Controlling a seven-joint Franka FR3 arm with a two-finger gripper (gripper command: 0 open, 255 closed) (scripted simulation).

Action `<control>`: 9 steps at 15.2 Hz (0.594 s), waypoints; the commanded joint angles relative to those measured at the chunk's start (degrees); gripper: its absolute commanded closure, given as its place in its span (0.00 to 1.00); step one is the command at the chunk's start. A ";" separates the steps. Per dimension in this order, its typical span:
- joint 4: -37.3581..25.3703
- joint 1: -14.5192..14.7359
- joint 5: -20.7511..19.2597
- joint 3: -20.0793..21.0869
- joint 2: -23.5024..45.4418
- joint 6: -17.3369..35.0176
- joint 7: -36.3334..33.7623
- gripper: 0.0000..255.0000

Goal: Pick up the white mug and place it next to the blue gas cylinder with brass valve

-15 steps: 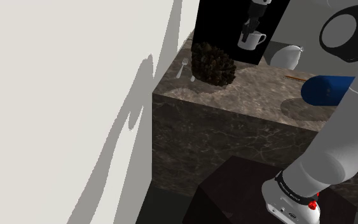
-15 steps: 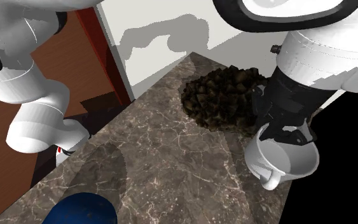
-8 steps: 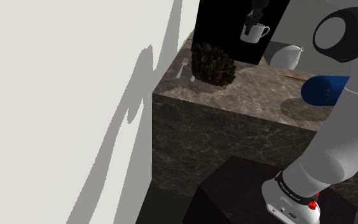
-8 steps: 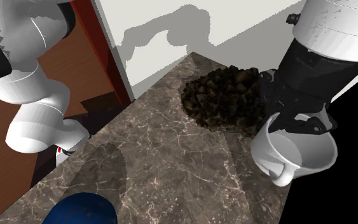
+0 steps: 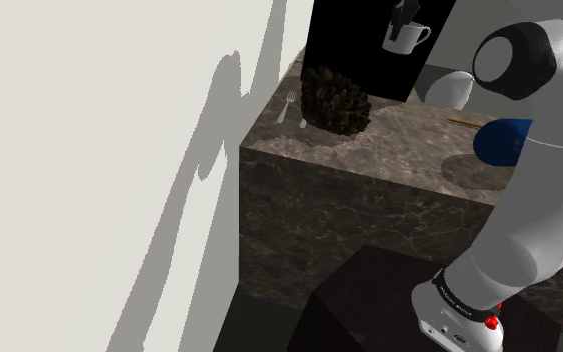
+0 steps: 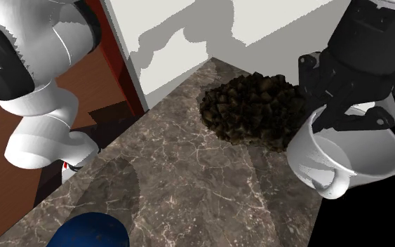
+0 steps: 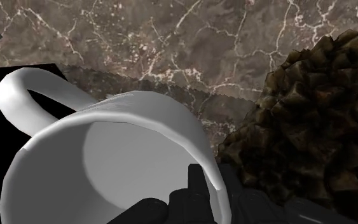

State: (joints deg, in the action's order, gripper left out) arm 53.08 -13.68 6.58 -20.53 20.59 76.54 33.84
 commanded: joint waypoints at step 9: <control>30.92 5.09 -8.97 0.38 -24.68 7.50 -1.88 1.00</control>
State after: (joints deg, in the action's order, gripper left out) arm 80.94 -8.82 -1.44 -20.30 -1.46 83.47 32.17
